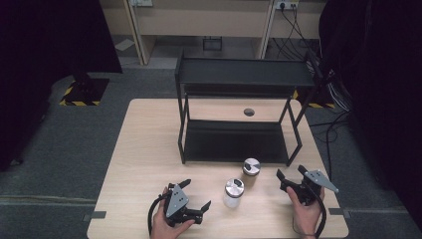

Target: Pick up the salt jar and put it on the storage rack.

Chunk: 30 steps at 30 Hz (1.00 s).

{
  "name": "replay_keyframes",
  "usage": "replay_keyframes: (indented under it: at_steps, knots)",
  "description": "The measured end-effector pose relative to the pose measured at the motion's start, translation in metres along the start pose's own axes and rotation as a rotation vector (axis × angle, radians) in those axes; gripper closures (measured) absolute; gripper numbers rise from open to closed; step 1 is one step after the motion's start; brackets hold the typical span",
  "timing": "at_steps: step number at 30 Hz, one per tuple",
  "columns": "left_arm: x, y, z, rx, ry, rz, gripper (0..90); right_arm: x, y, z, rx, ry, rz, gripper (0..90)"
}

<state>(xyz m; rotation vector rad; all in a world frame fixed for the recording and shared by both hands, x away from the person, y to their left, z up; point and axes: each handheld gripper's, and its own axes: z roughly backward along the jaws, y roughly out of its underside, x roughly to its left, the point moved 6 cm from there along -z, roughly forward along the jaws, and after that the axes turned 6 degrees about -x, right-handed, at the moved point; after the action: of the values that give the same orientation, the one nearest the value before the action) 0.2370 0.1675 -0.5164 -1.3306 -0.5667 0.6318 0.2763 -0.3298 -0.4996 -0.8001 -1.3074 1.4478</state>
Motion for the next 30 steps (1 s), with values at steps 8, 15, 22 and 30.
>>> replay_keyframes:
  at_steps: [8, 15, 22, 30]
  knots:
    - [0.002, -0.002, -0.003, 0.018, 0.035, 0.02, 1.0, -0.002, 0.0, 0.0, -0.001, -0.002, -0.015, 7.0]
    - [0.0, -0.004, -0.009, 0.028, 0.055, 0.015, 0.6, -0.003, 0.0, 0.0, -0.001, -0.002, -0.025, 6.7]
    - [-0.003, -0.006, -0.015, 0.031, 0.066, 0.008, 0.3, -0.003, 0.0, 0.0, 0.001, -0.004, -0.027, 6.5]
    - [-0.009, -0.008, -0.023, 0.041, 0.083, -0.012, 0.1, -0.003, 0.0, 0.0, 0.001, -0.004, -0.03, 6.5]
